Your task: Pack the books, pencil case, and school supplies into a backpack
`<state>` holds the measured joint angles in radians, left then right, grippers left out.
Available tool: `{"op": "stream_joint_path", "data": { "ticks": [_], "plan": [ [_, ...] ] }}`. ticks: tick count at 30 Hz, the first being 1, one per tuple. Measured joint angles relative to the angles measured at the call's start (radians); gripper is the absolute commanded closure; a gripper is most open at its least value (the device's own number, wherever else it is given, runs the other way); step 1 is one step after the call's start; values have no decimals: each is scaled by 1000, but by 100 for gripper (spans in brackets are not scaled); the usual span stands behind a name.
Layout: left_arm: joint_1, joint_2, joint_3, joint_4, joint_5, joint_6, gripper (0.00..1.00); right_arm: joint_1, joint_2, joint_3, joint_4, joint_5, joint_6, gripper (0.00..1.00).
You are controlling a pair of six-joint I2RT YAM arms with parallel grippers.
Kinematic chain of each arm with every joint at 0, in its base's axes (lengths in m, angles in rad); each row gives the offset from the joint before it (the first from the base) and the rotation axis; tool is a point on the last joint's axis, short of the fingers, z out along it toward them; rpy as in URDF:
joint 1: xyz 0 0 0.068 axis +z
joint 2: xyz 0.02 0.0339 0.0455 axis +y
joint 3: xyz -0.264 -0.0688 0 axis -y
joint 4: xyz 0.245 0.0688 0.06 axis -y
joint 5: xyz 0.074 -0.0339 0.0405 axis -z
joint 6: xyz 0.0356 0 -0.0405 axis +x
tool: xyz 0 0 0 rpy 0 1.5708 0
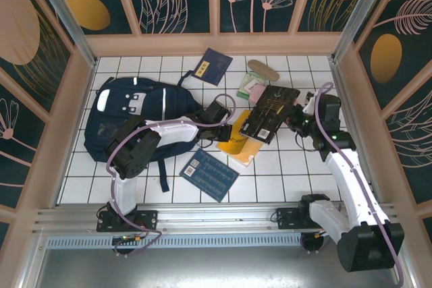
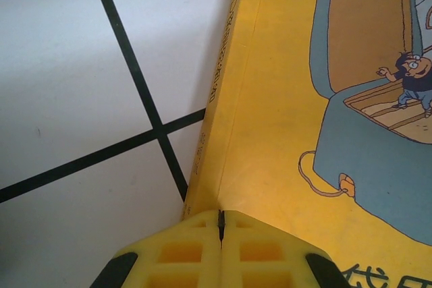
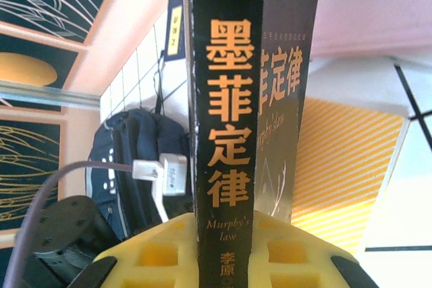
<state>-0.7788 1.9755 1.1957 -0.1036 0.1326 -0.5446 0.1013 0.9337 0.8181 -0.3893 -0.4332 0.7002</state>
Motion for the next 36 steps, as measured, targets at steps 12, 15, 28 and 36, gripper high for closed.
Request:
{"op": "stream_joint_path", "data": {
  "ticks": [12,15,28,36],
  "plan": [
    [83,-96,-147,140,191,-148,58,77,-4,155,-51,-83,-2,100],
    [123,-158,-233,294,307,-281,48,77,-6,156,-3,-145,39,100],
    [165,-89,-601,1513,418,-1197,12,77,-30,156,162,-241,171,100],
    [165,-162,-628,1637,352,-1318,11,77,-30,153,153,-207,172,100]
  ]
}}
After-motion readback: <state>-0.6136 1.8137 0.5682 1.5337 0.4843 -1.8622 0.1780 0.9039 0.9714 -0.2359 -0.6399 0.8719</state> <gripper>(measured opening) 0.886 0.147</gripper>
